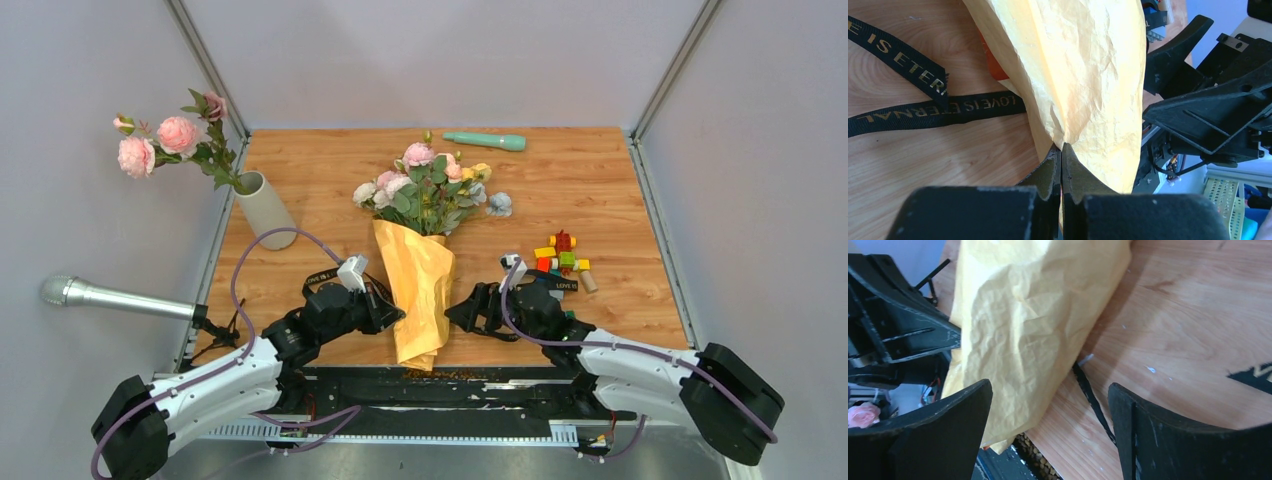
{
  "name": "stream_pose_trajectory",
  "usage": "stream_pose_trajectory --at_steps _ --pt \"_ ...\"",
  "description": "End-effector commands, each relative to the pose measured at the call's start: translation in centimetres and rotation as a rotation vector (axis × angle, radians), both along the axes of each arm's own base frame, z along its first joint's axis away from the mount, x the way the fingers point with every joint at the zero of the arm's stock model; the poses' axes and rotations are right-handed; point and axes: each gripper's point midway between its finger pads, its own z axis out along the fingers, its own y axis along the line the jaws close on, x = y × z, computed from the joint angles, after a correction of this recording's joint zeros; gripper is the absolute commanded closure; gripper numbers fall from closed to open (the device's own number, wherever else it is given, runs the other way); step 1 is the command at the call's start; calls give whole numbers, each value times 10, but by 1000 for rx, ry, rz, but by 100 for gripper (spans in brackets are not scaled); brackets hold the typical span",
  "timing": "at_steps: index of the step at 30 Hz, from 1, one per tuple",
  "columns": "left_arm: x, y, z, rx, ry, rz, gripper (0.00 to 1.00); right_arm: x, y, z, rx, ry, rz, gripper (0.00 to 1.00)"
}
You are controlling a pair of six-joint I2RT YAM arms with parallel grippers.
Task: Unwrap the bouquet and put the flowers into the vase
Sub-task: Unfold the wrapping paper at the center of the board.
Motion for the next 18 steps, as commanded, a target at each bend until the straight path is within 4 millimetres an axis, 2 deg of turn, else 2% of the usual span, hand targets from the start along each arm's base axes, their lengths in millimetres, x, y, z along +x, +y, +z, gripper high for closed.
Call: stream_pose_trajectory --at_steps 1,6,10,14,18 --pt "5 -6 16 -48 -44 -3 100 -2 26 44 188 -111 117 14" --pt "5 -6 15 -47 -44 -9 100 -1 37 37 175 -91 153 15" --pt "6 -7 17 -49 -48 -9 100 1 47 30 173 -55 175 22" --pt "6 -7 17 -45 -49 -14 100 -3 58 29 201 -28 225 38" --pt "8 -3 7 -2 -46 -2 100 -3 60 36 215 -31 234 70"
